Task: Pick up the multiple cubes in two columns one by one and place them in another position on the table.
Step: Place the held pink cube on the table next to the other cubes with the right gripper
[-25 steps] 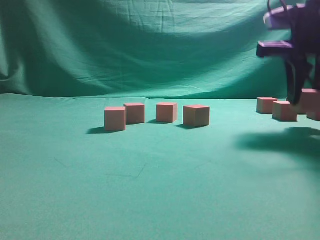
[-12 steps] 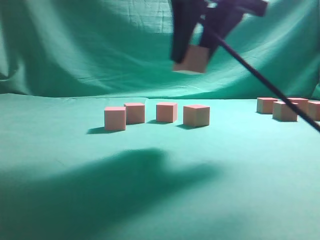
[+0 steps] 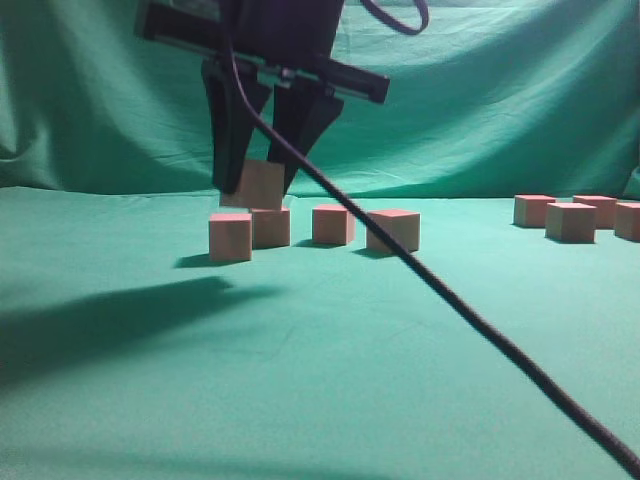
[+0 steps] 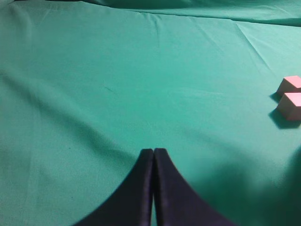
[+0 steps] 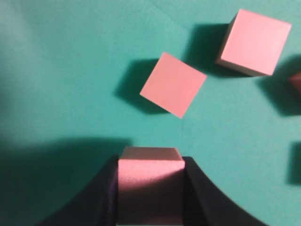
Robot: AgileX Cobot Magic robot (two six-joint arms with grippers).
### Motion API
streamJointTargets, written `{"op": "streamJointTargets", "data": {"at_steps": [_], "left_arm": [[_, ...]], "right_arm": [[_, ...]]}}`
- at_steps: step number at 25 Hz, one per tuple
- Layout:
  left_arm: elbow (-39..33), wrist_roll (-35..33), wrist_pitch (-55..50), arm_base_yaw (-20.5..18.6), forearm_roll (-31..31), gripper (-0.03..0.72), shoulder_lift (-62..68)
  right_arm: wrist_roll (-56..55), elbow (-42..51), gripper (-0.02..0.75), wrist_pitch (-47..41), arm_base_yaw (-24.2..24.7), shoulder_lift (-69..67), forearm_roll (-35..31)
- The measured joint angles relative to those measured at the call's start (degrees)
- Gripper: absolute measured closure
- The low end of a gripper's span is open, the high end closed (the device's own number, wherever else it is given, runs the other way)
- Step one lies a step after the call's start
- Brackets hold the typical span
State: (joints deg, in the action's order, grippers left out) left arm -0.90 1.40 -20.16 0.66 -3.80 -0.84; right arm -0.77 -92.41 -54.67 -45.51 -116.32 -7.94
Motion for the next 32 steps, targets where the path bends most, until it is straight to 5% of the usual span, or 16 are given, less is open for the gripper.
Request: {"op": "streamJointTargets", "data": {"at_steps": [32], "left_arm": [[0.0, 0.0, 0.0, 0.0, 0.0, 0.688, 0.0]], "right_arm": [[0.0, -2.7, 0.472, 1.5, -0.5, -6.9, 2.8]]}}
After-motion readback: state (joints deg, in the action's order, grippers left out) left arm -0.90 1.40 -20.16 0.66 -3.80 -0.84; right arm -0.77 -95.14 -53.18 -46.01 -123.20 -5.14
